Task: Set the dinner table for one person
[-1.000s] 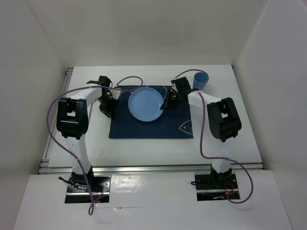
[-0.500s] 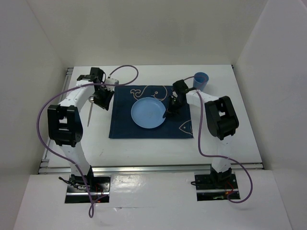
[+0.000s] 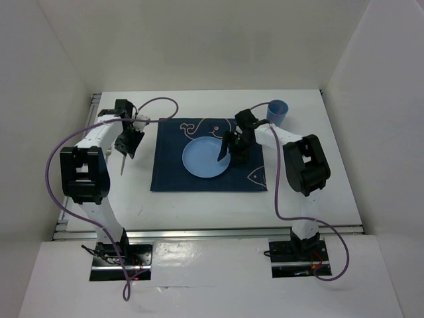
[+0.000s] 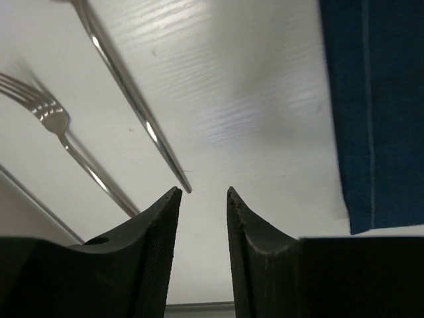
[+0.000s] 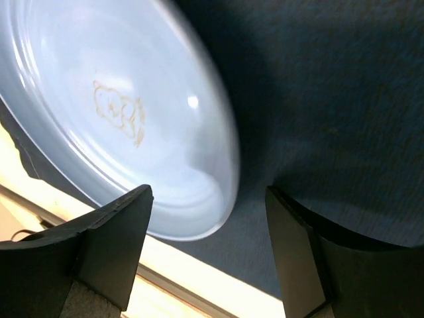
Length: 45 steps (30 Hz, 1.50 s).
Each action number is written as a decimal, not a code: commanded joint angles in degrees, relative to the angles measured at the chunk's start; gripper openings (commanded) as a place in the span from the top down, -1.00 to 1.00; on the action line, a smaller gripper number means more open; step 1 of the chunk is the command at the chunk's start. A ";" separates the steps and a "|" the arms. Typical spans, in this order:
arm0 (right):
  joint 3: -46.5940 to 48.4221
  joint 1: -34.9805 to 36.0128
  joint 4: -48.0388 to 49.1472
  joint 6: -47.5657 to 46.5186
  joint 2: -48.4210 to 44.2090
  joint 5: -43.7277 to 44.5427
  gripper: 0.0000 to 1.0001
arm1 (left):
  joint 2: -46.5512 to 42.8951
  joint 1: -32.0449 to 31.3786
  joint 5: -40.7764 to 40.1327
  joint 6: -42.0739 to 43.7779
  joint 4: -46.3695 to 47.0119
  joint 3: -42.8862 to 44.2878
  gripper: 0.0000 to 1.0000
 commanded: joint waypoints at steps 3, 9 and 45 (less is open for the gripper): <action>4.25 2.54 -3.80 -1.49 -6.05 3.62 -0.53 | 3.61 0.44 -10.31 -1.44 4.39 -1.87 0.12; 4.96 3.78 -5.03 -2.11 -8.78 4.15 -0.53 | 9.33 1.58 -10.92 -3.46 4.92 3.14 0.06; 2.06 4.83 -4.61 -3.51 -21.96 8.99 -0.53 | 27.63 9.22 18.07 -9.25 -4.58 17.20 1.00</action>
